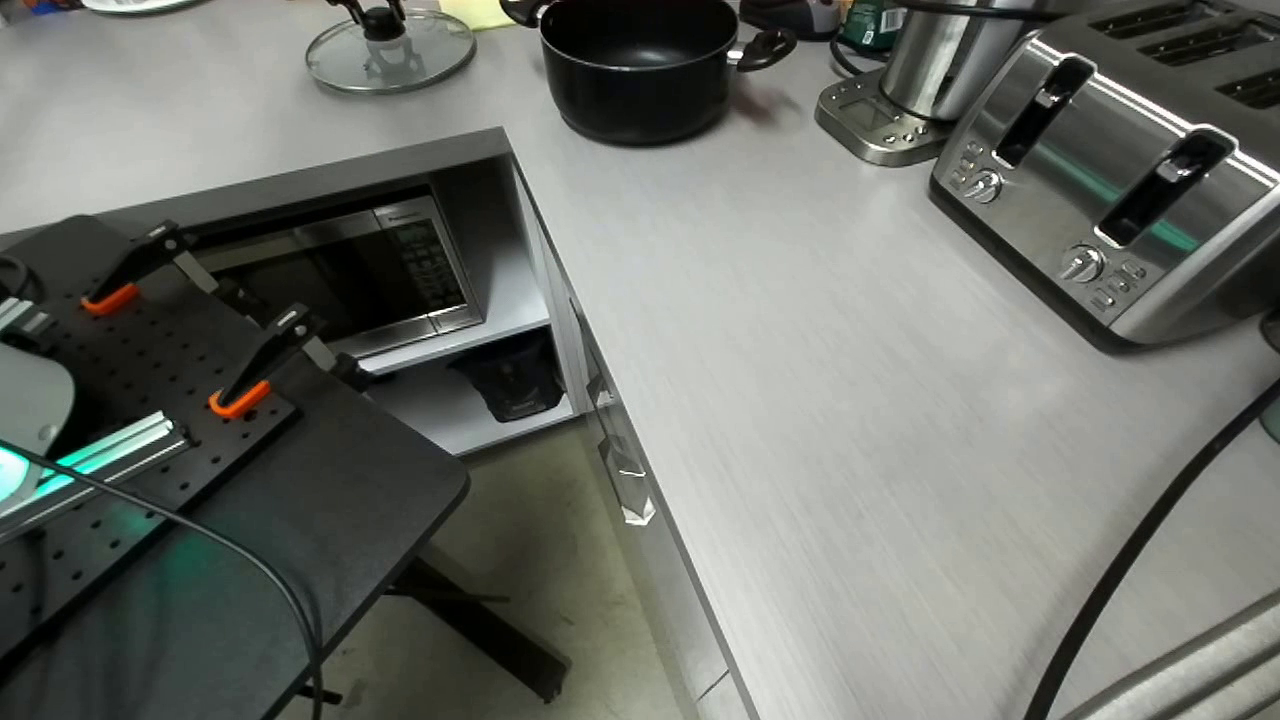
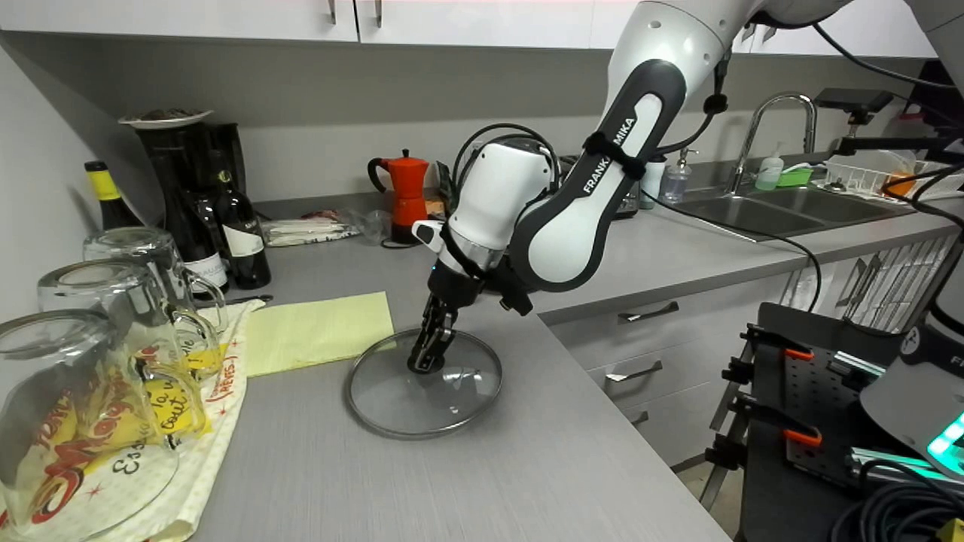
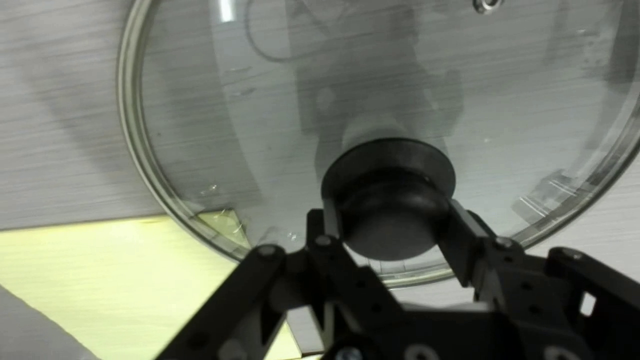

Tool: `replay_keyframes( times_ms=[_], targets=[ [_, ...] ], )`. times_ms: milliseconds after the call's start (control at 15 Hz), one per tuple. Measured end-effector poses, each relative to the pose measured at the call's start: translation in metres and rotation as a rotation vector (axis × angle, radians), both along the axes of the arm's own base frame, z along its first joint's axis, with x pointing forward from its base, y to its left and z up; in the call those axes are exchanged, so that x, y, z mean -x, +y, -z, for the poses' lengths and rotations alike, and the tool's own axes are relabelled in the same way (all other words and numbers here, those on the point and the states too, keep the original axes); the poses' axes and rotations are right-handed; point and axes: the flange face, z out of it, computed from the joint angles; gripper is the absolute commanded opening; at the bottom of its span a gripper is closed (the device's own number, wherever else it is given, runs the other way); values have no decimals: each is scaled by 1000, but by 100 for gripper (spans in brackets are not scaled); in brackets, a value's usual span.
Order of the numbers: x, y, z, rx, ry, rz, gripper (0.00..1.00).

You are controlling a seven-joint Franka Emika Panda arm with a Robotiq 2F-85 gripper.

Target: Remove the glass lid from the black pot

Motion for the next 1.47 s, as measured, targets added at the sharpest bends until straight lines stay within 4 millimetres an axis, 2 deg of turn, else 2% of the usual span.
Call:
replay_keyframes(
  times_ms=[467, 533, 667, 800, 1200, 1467],
  targets=[
    [-2, 3, 0, 36, -21, -27, 25],
    [-2, 4, 0, 40, -23, -29, 73],
    [-2, 5, 0, 48, -27, -33, 82],
    [-2, 3, 3, 66, -30, -44, 98],
    [3, -1, 9, 98, -29, -67, 100],
    [15, 1, -10, 102, -45, -82, 100]
  ],
)
